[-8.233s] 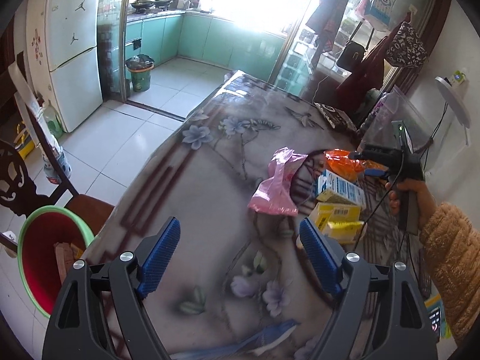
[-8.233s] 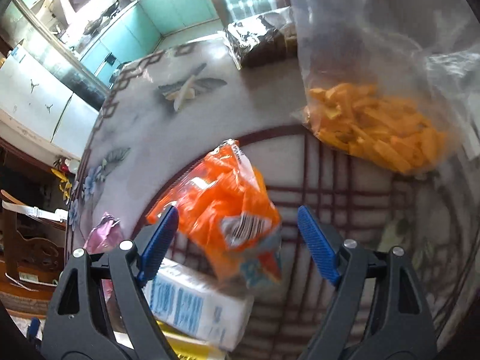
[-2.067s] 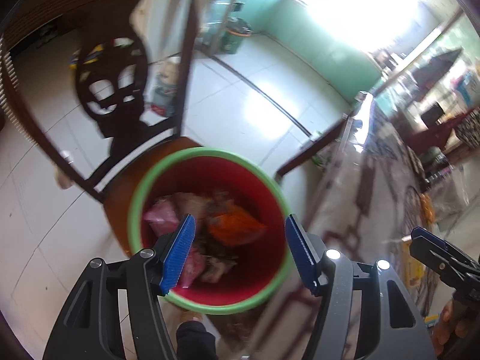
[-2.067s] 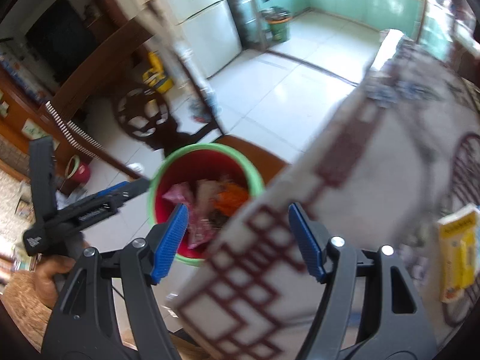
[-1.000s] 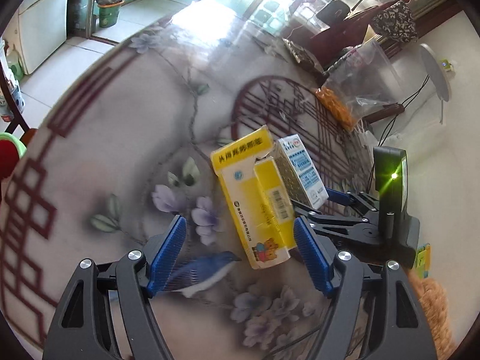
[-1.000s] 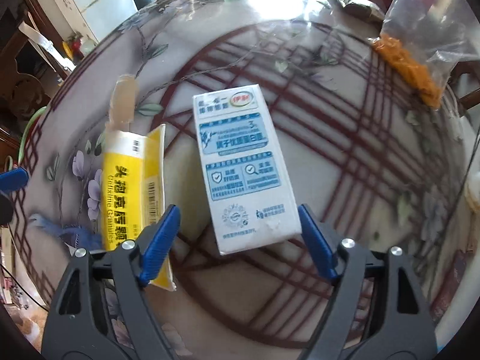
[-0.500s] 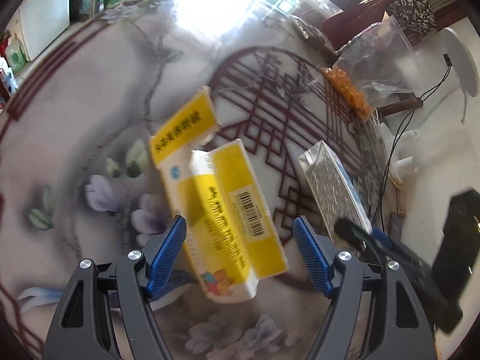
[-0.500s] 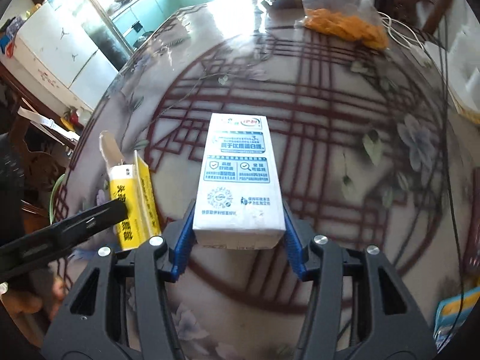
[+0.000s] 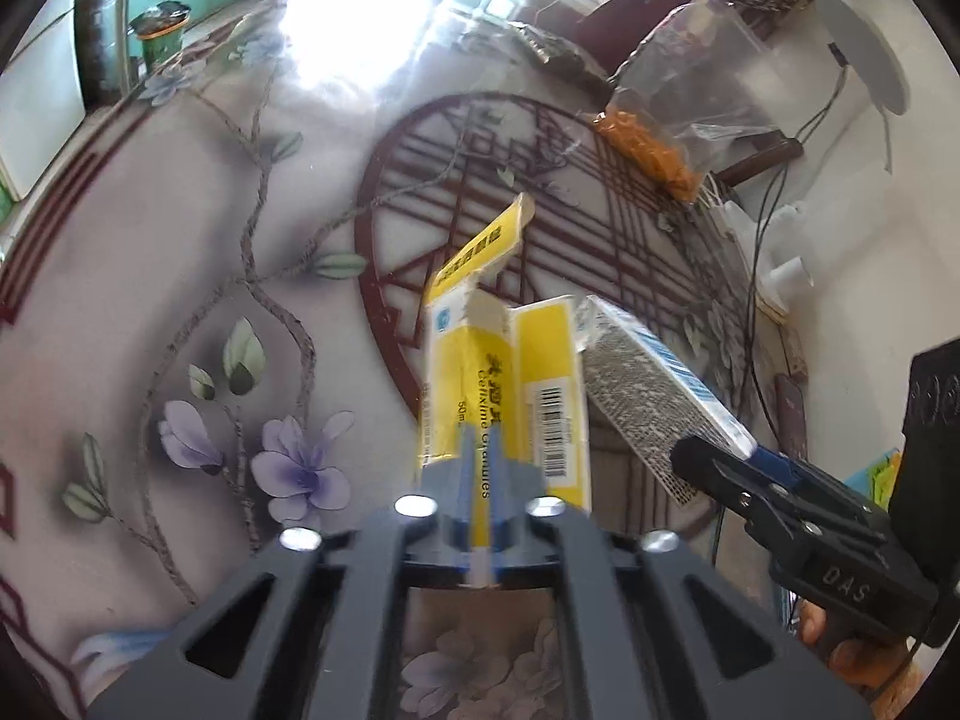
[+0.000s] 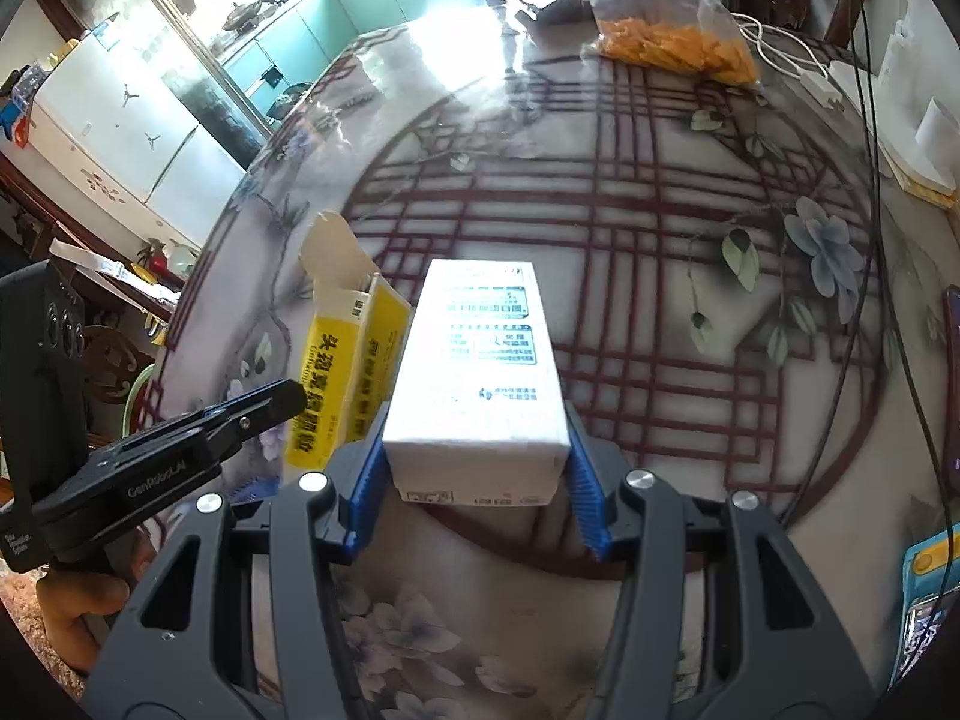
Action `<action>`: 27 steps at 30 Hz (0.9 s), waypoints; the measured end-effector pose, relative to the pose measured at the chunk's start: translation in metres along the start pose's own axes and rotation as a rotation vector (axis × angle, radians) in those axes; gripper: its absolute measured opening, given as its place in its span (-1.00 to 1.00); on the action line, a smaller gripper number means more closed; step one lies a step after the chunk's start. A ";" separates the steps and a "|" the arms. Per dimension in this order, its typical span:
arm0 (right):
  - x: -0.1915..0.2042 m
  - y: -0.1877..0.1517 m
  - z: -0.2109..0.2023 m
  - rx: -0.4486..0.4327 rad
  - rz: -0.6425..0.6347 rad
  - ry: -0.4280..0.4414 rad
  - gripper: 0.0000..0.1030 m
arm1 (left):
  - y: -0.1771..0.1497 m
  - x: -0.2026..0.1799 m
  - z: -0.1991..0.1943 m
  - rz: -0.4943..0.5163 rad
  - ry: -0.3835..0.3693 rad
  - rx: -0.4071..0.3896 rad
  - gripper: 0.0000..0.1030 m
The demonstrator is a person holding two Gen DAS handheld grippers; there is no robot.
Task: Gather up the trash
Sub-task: 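Grasp the yellow medicine box with the left tool while the right tool grasps the white milk carton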
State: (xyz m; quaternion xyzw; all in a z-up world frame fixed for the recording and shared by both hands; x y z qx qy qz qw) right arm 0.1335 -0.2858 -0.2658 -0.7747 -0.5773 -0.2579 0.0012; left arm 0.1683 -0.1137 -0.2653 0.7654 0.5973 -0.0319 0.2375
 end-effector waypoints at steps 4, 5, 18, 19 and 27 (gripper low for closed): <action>0.017 -0.001 0.000 -0.007 -0.019 0.000 -0.01 | -0.001 0.011 -0.017 0.011 0.004 -0.026 -1.00; 0.021 -0.001 0.000 -0.009 -0.022 0.001 -0.01 | -0.001 0.013 -0.021 0.012 0.005 -0.031 -1.00; -0.003 -0.020 -0.025 -0.083 0.114 -0.134 -0.01 | 0.009 0.007 -0.008 0.044 -0.032 -0.017 0.47; -0.008 -0.023 -0.028 -0.088 0.131 -0.141 -0.01 | 0.010 0.002 0.002 0.056 -0.016 -0.003 0.51; -0.035 -0.037 -0.037 -0.073 0.185 -0.141 -0.01 | 0.005 -0.024 0.040 0.156 0.009 0.054 0.06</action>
Point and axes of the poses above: each gripper's, at about its wrist camera, not at the fingertips, and z roughly the way its jaws point, x to its left, y to its top, the point moved 4 cm from there along z, roughly the way its jaws point, and after that the axes turned 6 degrees about z, right-handed, at the moved point
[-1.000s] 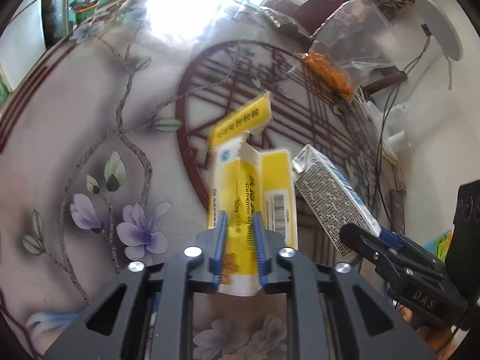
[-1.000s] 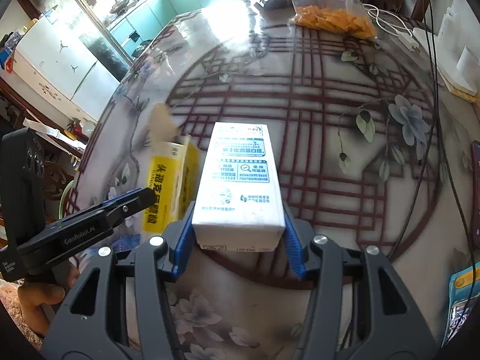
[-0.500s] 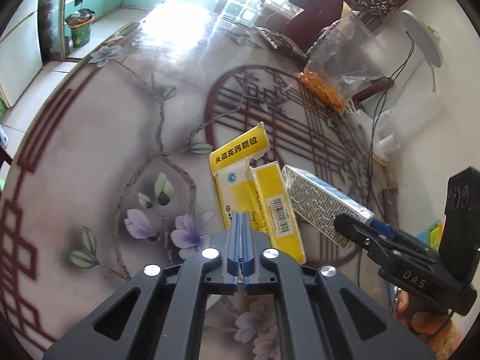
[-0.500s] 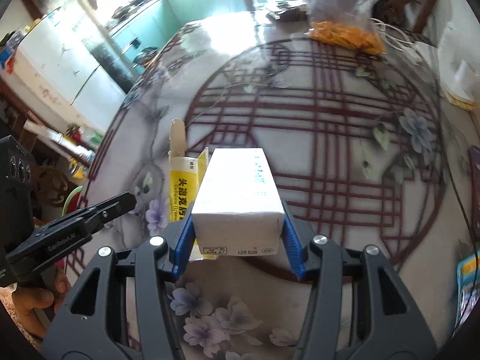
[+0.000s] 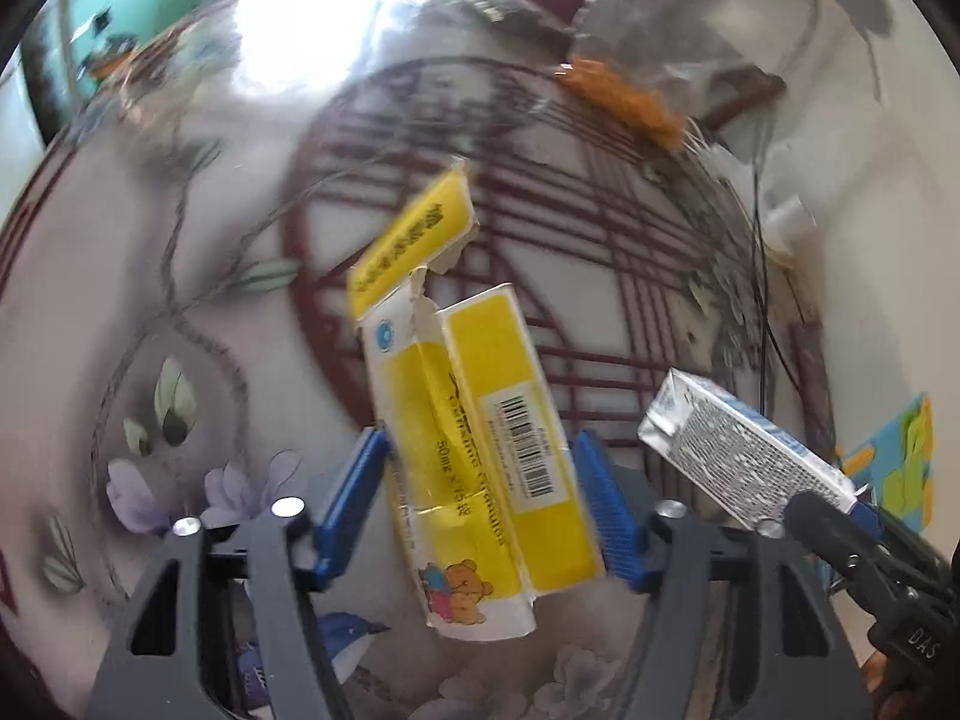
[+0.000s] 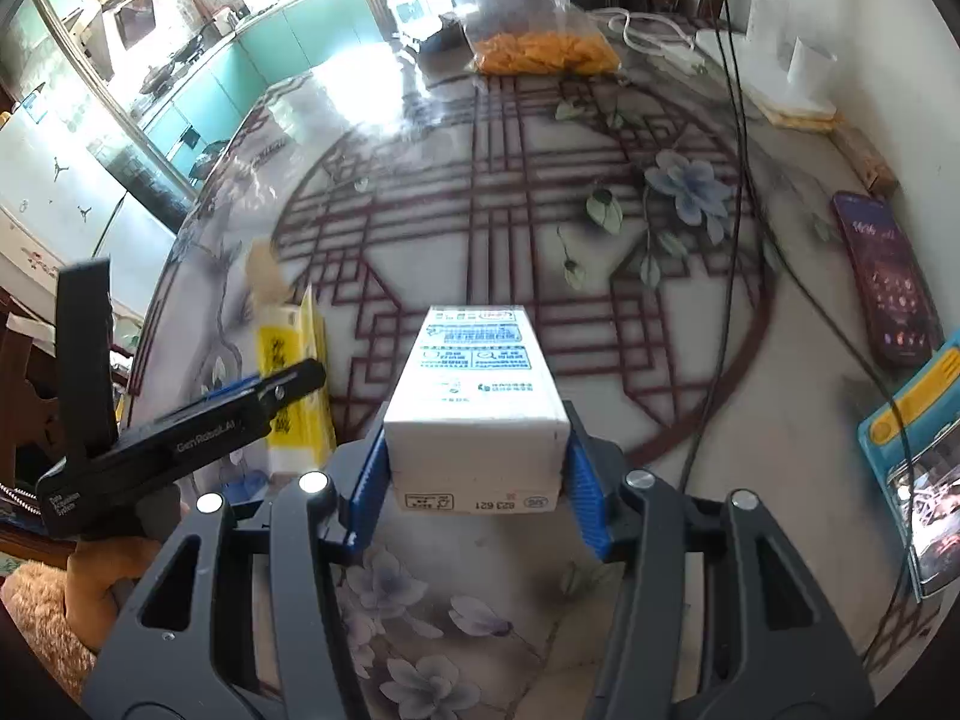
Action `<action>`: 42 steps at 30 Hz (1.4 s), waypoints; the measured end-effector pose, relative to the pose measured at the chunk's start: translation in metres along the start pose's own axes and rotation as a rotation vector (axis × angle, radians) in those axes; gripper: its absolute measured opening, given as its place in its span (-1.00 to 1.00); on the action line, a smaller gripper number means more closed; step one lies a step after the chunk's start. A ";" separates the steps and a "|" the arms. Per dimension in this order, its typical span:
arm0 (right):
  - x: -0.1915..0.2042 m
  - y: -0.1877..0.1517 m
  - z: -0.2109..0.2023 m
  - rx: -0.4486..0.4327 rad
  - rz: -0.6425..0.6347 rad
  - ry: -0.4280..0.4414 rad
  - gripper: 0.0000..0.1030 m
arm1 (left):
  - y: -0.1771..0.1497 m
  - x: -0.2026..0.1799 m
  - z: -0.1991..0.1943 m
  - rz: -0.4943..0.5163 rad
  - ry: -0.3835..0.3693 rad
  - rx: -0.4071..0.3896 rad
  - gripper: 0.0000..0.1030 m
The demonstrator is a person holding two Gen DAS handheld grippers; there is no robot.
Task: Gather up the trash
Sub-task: 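Grasp the yellow medicine box with the left tool while the right tool grasps the white milk carton, then carry the yellow box and white milk carton with both tools over the red bucket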
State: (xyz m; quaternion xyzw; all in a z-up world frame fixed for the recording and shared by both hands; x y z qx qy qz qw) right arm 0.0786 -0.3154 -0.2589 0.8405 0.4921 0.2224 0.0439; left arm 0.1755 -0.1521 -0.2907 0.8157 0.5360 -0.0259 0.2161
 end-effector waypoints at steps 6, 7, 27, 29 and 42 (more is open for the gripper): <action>-0.002 -0.014 0.028 0.110 0.012 0.013 0.39 | 0.005 -0.015 -0.019 0.092 -0.016 -0.030 -1.00; -0.001 -0.013 0.031 0.110 0.013 0.012 0.56 | 0.005 -0.015 -0.020 0.099 -0.021 -0.031 -1.00; 0.010 -0.010 0.049 0.117 -0.032 -0.007 0.01 | 0.032 0.073 -0.033 0.021 0.256 -0.095 0.48; 0.009 -0.009 0.047 0.117 -0.031 -0.001 0.02 | 0.034 0.077 -0.017 0.038 0.266 -0.042 0.47; 0.048 0.003 0.013 0.029 -0.079 0.042 0.02 | 0.028 0.067 -0.066 0.050 0.166 -0.137 -0.28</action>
Point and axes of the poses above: each gripper's, at about its wrist camera, not at the fingertips, and z roughly the way its jaws point, x to its left, y to its top, the point moved 4 cm from there along z, roughly the way its jaws point, and after that the axes turned 6 degrees about z, right-handed, at the moved point
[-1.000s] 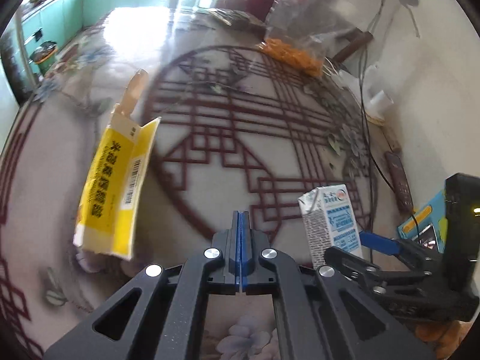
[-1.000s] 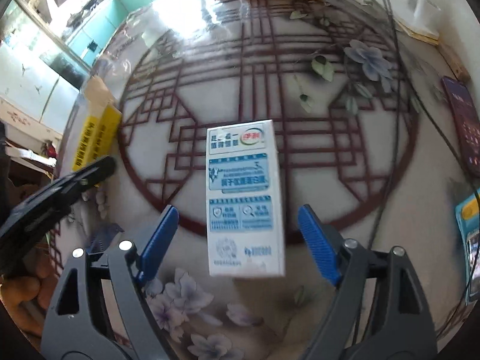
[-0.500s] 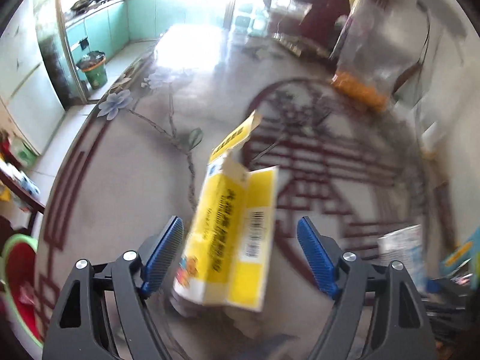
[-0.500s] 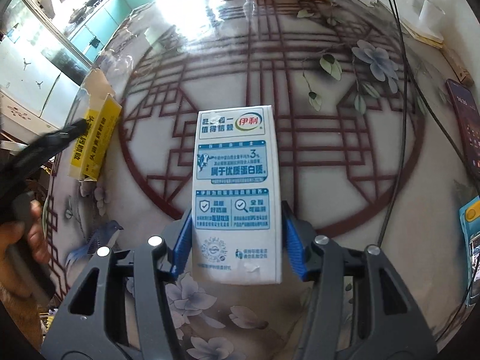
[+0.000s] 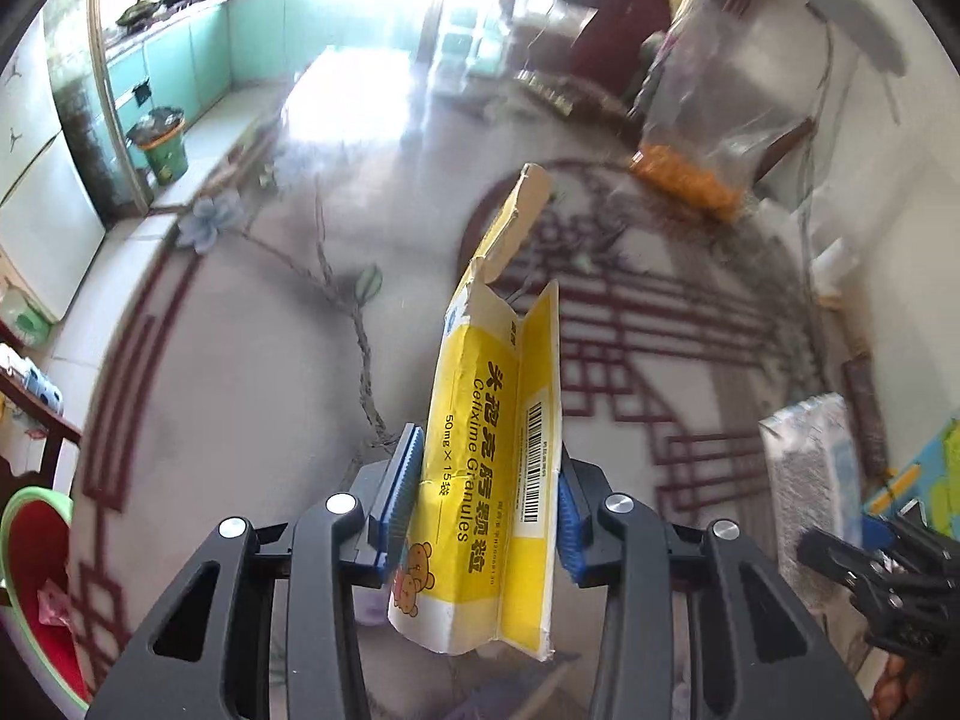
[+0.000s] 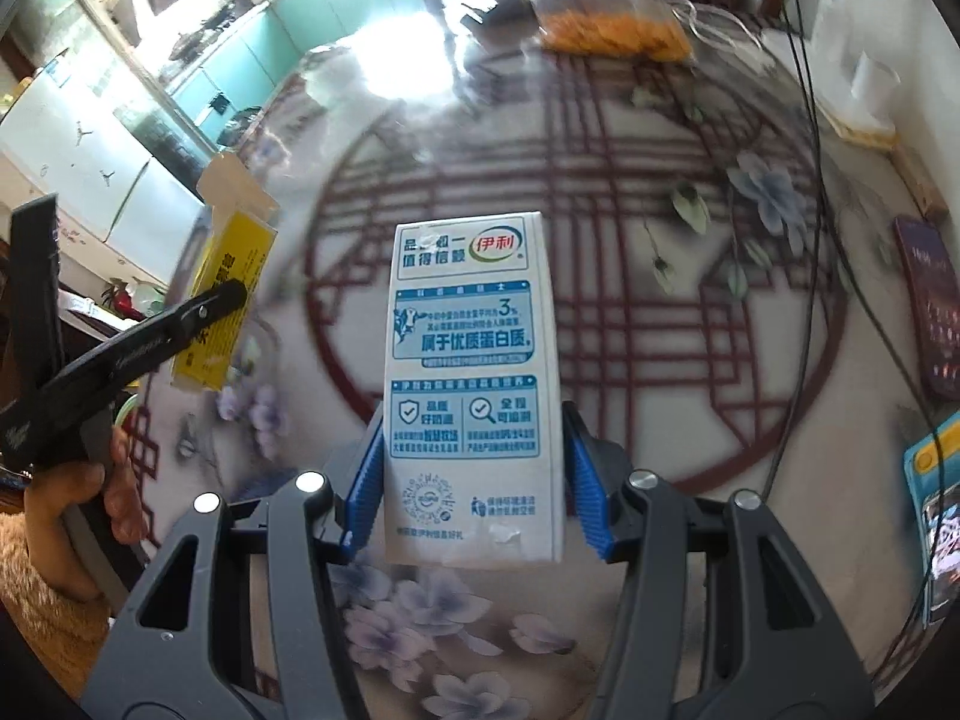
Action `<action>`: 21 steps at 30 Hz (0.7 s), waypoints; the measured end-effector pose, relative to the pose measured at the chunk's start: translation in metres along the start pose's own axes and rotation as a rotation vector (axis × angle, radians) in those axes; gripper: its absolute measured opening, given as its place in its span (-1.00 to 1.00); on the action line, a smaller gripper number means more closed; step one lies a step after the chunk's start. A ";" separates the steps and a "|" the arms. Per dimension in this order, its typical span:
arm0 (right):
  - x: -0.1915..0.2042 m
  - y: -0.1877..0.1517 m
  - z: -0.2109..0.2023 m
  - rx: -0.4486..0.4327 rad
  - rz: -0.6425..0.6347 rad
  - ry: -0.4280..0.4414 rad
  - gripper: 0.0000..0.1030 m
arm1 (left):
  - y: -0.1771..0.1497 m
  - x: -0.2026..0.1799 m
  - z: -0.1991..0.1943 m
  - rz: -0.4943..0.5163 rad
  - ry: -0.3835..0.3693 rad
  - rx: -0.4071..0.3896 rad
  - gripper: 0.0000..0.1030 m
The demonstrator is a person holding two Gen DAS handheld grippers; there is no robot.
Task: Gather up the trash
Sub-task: 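Carry the yellow box and white milk carton with both tools over the red bucket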
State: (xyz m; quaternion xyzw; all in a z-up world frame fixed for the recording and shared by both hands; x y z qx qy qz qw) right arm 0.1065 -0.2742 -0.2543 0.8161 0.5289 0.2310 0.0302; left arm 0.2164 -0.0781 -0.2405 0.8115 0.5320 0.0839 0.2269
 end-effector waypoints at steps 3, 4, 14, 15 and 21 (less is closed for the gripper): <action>0.024 0.002 -0.009 -0.024 -0.039 0.013 0.02 | -0.003 0.007 -0.024 -0.009 -0.023 -0.028 -0.28; 0.030 0.002 -0.010 -0.029 -0.047 0.017 0.02 | -0.006 0.010 -0.032 -0.017 -0.032 -0.035 -0.28; 0.113 -0.009 -0.023 -0.066 -0.159 0.055 0.01 | -0.034 0.067 -0.100 -0.099 -0.039 -0.113 -0.27; 0.120 -0.011 -0.024 -0.067 -0.170 0.059 0.01 | -0.037 0.072 -0.103 -0.103 -0.032 -0.119 -0.27; 0.180 -0.025 -0.023 -0.071 -0.258 0.097 0.01 | -0.061 0.124 -0.134 -0.171 0.018 -0.152 -0.27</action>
Point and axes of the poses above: each gripper's, at about its wrist camera, not at the fingertips, and z roughly the way its jaws point, x to its left, y to its top, the point moved 4 cm from there along z, roughly the way its jaws point, and after that the axes turned 6 degrees about z, right-handed, at the moved point
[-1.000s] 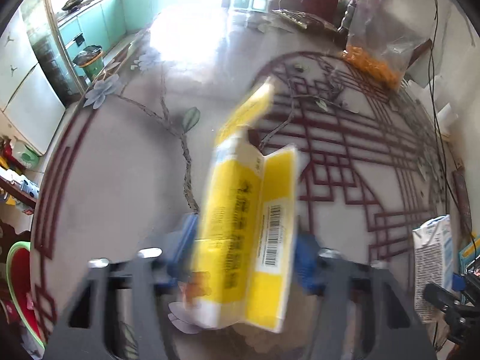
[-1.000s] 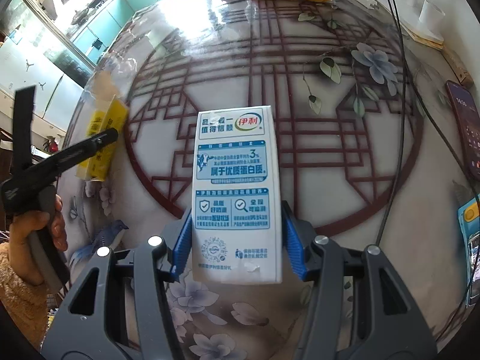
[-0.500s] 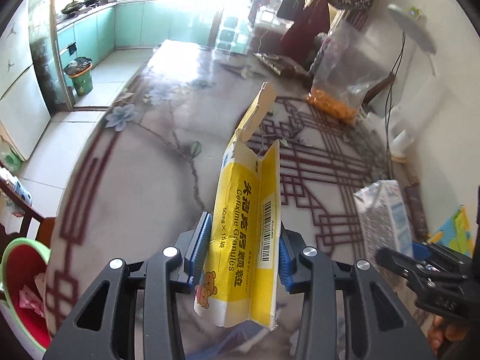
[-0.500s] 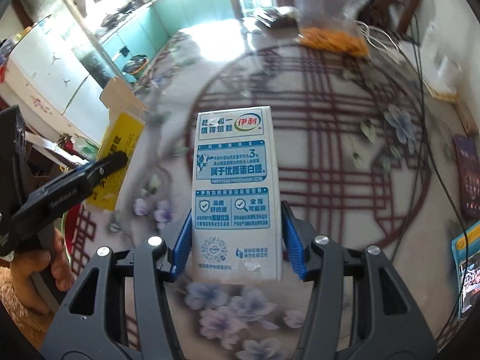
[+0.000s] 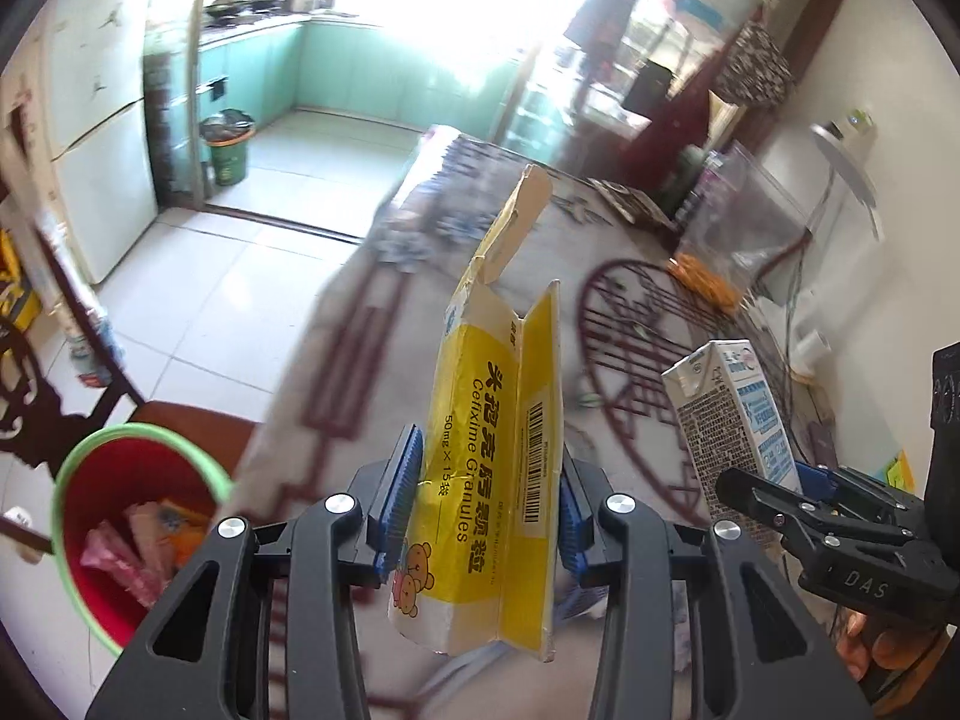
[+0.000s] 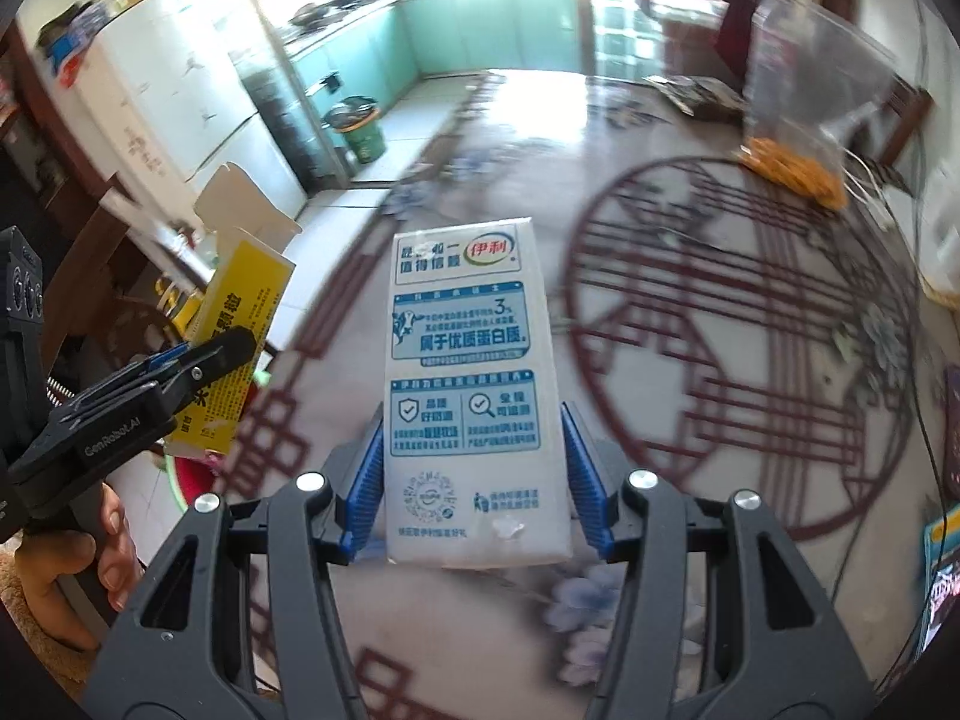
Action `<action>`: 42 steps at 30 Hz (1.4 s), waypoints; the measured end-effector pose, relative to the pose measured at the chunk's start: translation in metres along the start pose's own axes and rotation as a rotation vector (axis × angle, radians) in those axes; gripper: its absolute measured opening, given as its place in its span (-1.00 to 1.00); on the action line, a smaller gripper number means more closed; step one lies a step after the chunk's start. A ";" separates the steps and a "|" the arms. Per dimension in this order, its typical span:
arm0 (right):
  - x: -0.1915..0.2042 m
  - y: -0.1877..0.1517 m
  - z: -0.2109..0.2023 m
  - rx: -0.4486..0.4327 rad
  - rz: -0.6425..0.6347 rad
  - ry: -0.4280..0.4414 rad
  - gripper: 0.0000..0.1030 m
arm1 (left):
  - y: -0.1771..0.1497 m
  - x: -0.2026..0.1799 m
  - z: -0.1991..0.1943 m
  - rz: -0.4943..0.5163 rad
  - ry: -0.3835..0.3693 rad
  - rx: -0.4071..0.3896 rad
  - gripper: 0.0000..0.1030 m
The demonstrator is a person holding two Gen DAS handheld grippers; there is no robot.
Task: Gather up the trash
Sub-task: 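Carry the yellow box and white milk carton with both tools over the red bucket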
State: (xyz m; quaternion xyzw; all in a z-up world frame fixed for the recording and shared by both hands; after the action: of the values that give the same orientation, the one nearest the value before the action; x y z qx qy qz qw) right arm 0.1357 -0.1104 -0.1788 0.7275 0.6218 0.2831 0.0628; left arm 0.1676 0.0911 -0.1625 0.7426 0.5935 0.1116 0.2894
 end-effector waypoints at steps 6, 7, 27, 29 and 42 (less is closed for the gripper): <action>0.057 0.000 0.012 0.011 -0.083 0.051 -0.02 | -0.011 0.049 -0.026 -0.065 0.059 -0.022 -0.27; 0.069 0.000 0.014 0.012 -0.100 0.061 -0.02 | -0.013 0.059 -0.031 -0.076 0.071 -0.026 -0.27; 0.223 -0.024 0.071 0.143 -0.327 0.200 -0.02 | -0.071 0.211 -0.065 -0.292 0.263 0.015 -0.25; 0.234 -0.028 0.077 0.162 -0.343 0.211 -0.02 | -0.077 0.221 -0.064 -0.305 0.277 0.027 -0.24; 0.278 -0.049 0.109 0.265 -0.420 0.254 -0.03 | -0.103 0.251 -0.047 -0.350 0.315 0.114 -0.24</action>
State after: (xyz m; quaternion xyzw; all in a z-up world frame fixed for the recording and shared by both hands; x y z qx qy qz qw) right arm 0.1649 0.1900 -0.1981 0.5432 0.7935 0.2691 -0.0540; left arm 0.1270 0.3562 -0.2272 0.6172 0.7562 0.1406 0.1657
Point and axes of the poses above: each gripper's, at about its wrist camera, not at the fingertips, and z roughly the way its jaws point, x to its left, y to its top, the point moved 4 cm from there along z, roughly the way its jaws point, and after that the axes turned 6 degrees about z, right-handed, at the moved point
